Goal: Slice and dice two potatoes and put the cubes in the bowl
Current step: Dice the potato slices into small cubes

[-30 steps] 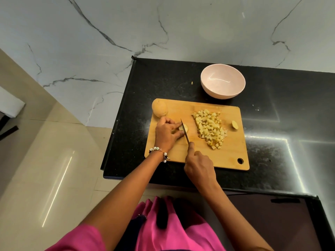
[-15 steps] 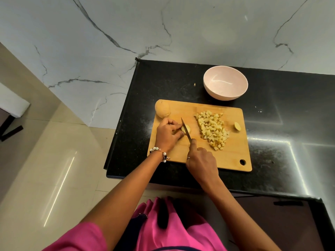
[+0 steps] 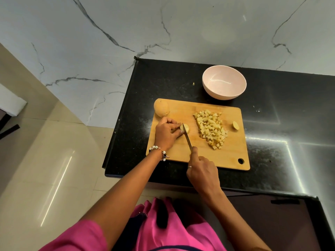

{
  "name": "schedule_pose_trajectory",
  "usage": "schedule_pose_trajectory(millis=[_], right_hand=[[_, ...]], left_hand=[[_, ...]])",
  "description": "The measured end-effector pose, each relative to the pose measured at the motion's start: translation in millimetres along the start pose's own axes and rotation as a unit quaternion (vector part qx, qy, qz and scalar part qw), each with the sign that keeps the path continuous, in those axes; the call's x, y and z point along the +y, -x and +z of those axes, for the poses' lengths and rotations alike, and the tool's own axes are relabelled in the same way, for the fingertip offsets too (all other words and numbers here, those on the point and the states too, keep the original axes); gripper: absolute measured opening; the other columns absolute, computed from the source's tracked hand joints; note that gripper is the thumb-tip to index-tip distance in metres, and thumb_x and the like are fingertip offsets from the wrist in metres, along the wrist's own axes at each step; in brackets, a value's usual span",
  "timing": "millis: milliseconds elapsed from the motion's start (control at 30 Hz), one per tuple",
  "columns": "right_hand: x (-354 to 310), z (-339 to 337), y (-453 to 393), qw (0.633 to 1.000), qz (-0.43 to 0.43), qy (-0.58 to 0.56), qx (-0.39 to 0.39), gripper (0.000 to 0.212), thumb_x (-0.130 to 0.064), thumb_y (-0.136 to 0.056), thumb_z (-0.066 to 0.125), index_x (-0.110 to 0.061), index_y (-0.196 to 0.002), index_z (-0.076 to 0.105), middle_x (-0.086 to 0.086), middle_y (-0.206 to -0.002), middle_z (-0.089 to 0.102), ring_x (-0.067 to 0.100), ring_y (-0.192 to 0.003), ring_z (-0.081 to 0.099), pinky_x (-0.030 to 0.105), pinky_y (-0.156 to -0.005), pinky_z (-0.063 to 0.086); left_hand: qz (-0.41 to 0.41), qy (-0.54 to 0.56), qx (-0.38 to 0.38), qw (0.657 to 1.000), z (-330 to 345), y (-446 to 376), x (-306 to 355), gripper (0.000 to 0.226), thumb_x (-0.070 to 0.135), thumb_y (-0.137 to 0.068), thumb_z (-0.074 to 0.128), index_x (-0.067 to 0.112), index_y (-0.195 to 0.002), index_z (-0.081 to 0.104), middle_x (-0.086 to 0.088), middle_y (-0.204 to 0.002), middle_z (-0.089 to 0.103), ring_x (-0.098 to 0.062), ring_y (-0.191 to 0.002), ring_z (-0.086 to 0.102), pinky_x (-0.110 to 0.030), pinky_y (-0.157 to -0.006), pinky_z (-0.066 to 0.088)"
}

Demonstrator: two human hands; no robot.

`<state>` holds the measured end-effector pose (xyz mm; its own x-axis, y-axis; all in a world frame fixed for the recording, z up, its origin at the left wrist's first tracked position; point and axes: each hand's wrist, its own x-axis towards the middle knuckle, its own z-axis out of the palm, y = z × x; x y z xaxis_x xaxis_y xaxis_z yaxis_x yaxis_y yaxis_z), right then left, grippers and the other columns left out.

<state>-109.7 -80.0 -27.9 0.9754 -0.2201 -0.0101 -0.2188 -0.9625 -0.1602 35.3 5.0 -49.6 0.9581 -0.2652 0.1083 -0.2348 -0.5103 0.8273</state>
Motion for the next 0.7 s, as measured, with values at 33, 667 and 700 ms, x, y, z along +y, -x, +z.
schedule_pose_trajectory(millis=[33,667,700], right_hand=[[0,-3,-3,1.000,0.010,-0.007,0.002,0.054,-0.004,-0.070,0.072,0.006,-0.120,0.057,0.010,-0.049,0.053,0.029,-0.033,0.045,0.023,-0.038,0.012],[-10,-3,-37,0.999,-0.021,0.019,-0.028,0.056,-0.009,-0.094,0.032,0.000,-0.148,0.017,0.018,-0.096,0.063,0.035,-0.079,0.061,0.034,-0.056,0.031],[-9,-2,-32,0.999,-0.024,0.017,-0.032,0.057,-0.009,-0.094,0.032,0.000,-0.148,0.016,0.018,-0.096,0.063,0.035,-0.078,0.061,0.034,-0.056,0.031]], left_hand=[[0.001,-0.004,-0.004,1.000,-1,0,0,0.035,0.014,-0.074,0.078,0.004,-0.107,0.069,-0.002,-0.103,0.057,-0.008,-0.092,0.052,0.003,-0.073,0.037],[-0.002,0.013,0.037,0.999,5,1,-2,0.023,0.010,-0.072,0.079,-0.002,-0.090,0.073,-0.008,-0.097,0.062,-0.010,-0.087,0.056,0.003,-0.070,0.038],[-0.005,0.015,0.036,0.999,4,2,-1,0.024,0.011,-0.072,0.079,-0.002,-0.091,0.073,-0.007,-0.097,0.061,-0.009,-0.087,0.055,0.003,-0.070,0.038]])
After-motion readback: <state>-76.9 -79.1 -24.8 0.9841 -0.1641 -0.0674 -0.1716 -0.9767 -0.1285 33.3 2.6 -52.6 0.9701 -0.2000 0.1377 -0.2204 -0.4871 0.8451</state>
